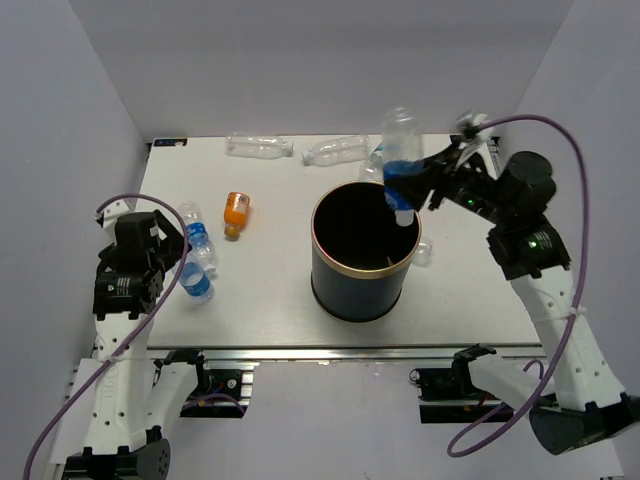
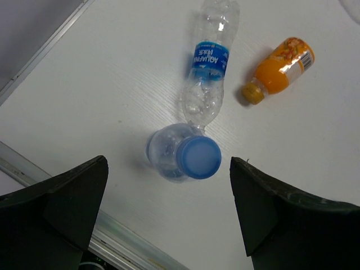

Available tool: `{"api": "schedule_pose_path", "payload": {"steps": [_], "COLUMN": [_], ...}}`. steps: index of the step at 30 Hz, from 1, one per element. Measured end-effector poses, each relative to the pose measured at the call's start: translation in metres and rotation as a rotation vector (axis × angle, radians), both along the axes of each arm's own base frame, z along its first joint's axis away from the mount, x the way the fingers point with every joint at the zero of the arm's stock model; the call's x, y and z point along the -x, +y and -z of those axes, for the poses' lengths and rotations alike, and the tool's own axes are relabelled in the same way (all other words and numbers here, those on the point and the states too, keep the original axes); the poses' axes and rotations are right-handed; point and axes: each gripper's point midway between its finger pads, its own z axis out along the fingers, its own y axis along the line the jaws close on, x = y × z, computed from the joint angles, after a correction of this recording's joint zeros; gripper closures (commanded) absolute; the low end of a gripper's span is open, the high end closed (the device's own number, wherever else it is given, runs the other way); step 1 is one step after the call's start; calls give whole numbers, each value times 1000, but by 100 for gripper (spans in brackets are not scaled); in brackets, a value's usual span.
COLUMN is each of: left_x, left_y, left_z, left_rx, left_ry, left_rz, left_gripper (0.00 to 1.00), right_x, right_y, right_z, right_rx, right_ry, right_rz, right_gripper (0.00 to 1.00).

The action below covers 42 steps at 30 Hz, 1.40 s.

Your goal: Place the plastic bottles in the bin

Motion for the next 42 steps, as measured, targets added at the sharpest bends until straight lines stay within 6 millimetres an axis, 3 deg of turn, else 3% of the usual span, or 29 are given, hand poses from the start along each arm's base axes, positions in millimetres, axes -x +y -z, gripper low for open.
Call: {"api": "schedule_pose_path", "payload": {"steps": [6,10,16,21,24,26,28,29,31,32,34,36,40,42], "left_x": [12,8,-3,-14,-20,-22,-23,-24,-24,-24,-23,-22,-19,-22], "left_y": [-3,-5,-5,-5,-7,-8,-9,-10,-12,-12,-14,-17,-26,-33], "left_z": [19,28,50,52,55,60,63,63,62,61,59,56,44,20], "left_rx": [-3,6,8,6,8,11,14,17,23,22,28,35,65,85], "left_ry": [78,105,176,172,180,192,202,203,196,193,181,170,151,102], "left_rz": [32,43,44,57,68,77,85,90,101,105,117,127,170,202], "left_gripper": [2,2,2,3,13,30,39,49,59,70,82,100,100,100], "right_x": [11,17,25,29,30,31,32,33,34,34,33,29,12,0], "right_y": [50,57,53,50,47,43,37,35,29,27,23,18,5,-8], "right_z": [59,70,58,52,48,44,39,38,35,34,35,37,48,55], "right_rx": [139,183,183,178,174,171,165,163,155,150,145,140,135,131], "right_ry": [84,73,12,-9,-24,-39,-55,-62,-76,-83,-86,-76,-29,4], "right_rz": [-239,-288,-292,-285,-260,-232,-197,-183,-148,-131,-100,-59,72,178], "right_gripper": [11,11,11,11,11,11,11,11,11,11,11,11,11,11]}}
